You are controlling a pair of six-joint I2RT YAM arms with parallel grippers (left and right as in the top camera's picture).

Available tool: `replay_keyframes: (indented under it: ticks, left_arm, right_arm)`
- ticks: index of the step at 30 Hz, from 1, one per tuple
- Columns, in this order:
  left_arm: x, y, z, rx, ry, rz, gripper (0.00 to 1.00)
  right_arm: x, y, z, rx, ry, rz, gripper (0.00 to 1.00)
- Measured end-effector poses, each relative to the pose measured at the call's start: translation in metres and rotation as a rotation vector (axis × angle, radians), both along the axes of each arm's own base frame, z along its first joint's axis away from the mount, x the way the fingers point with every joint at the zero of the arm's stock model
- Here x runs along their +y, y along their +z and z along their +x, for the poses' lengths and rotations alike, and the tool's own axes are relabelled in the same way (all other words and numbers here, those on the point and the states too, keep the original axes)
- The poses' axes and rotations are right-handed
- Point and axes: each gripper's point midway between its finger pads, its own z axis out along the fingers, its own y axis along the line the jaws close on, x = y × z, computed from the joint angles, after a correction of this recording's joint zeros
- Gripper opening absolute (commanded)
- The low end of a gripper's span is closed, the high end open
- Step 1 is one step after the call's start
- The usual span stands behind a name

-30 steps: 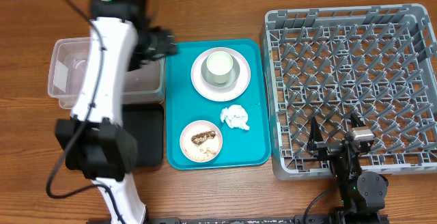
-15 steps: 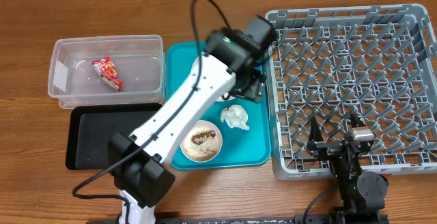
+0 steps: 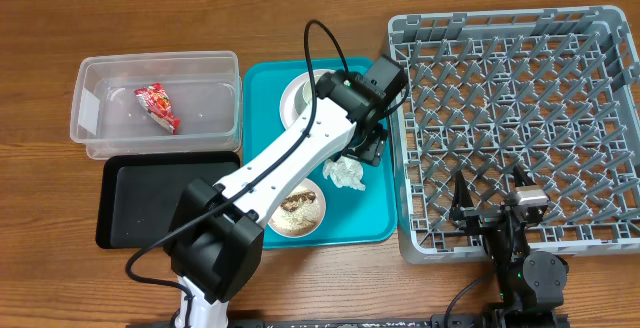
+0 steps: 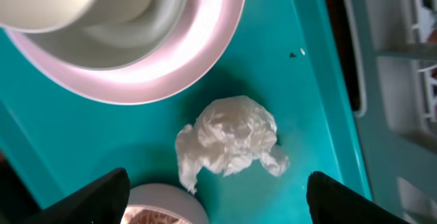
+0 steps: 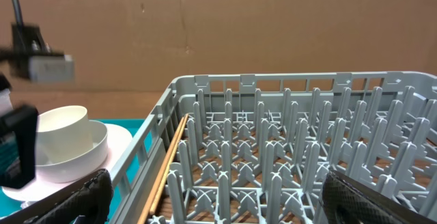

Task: Sort waste into correct bins and load items into the dishwasher
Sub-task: 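Reach the left gripper to the white tissue and grasp it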

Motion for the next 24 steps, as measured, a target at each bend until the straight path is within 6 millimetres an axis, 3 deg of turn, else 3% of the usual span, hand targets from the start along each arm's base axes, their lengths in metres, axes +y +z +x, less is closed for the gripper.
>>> replay_keyframes:
  ticks: [10,24]
  left_arm:
    - [-0.003,-0.061,-0.001,-0.015,-0.014,-0.037,0.84]
    - [-0.001,-0.1,-0.03,0.079,-0.029,-0.083,0.79]
  right_arm:
    - [0.0,0.0,0.0,0.0,0.001,0.0,1.0]
    - [0.0,0.0,0.0,0.0,0.001,0.0,1.0]
